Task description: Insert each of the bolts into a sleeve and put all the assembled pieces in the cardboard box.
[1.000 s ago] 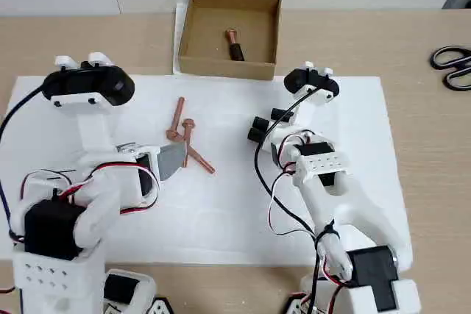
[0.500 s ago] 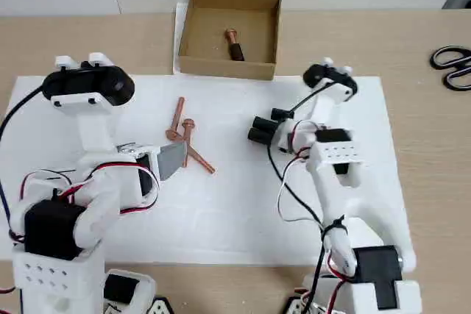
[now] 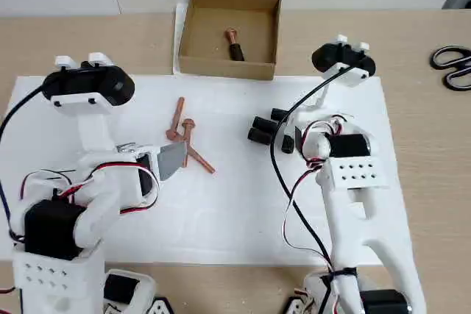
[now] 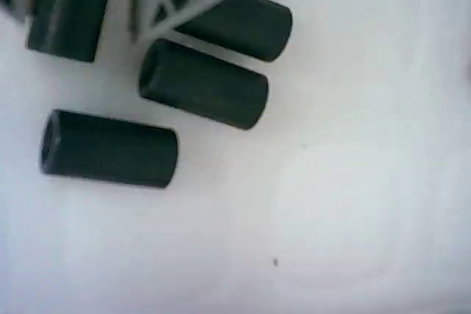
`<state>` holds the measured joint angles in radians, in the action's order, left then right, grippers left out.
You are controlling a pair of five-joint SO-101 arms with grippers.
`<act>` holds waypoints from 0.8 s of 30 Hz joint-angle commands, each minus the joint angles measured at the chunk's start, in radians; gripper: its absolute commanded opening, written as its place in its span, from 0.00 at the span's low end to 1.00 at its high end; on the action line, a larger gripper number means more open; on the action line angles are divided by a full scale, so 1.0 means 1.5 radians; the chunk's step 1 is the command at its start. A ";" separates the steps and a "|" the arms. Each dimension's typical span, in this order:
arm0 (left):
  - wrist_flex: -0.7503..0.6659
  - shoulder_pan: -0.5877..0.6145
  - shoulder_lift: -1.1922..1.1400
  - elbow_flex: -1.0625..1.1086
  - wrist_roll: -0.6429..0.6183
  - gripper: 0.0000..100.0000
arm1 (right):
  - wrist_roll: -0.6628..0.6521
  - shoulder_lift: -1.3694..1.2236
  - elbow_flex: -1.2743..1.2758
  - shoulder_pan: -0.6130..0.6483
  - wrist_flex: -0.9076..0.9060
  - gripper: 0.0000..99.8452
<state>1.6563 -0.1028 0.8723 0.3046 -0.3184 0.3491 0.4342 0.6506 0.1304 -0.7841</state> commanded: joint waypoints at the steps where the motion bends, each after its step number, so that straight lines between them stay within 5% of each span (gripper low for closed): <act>1: 0.002 -0.001 0.008 -0.002 0.005 0.27 | -0.008 0.027 -0.030 0.007 0.015 0.08; 7: 0.003 0.001 0.008 -0.001 0.005 0.27 | -0.071 0.017 -0.080 0.012 -0.085 0.08; 18: 0.003 -0.001 0.007 -0.001 0.005 0.27 | -0.128 -0.339 -0.580 -0.001 -0.466 0.09; 24: 0.003 -0.001 0.007 -0.001 0.005 0.27 | -0.122 -0.560 -0.767 0.001 -0.592 0.22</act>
<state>1.6563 -0.1028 0.8723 0.3076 -0.3184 0.1665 -0.2977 -0.3529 0.1396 -1.6019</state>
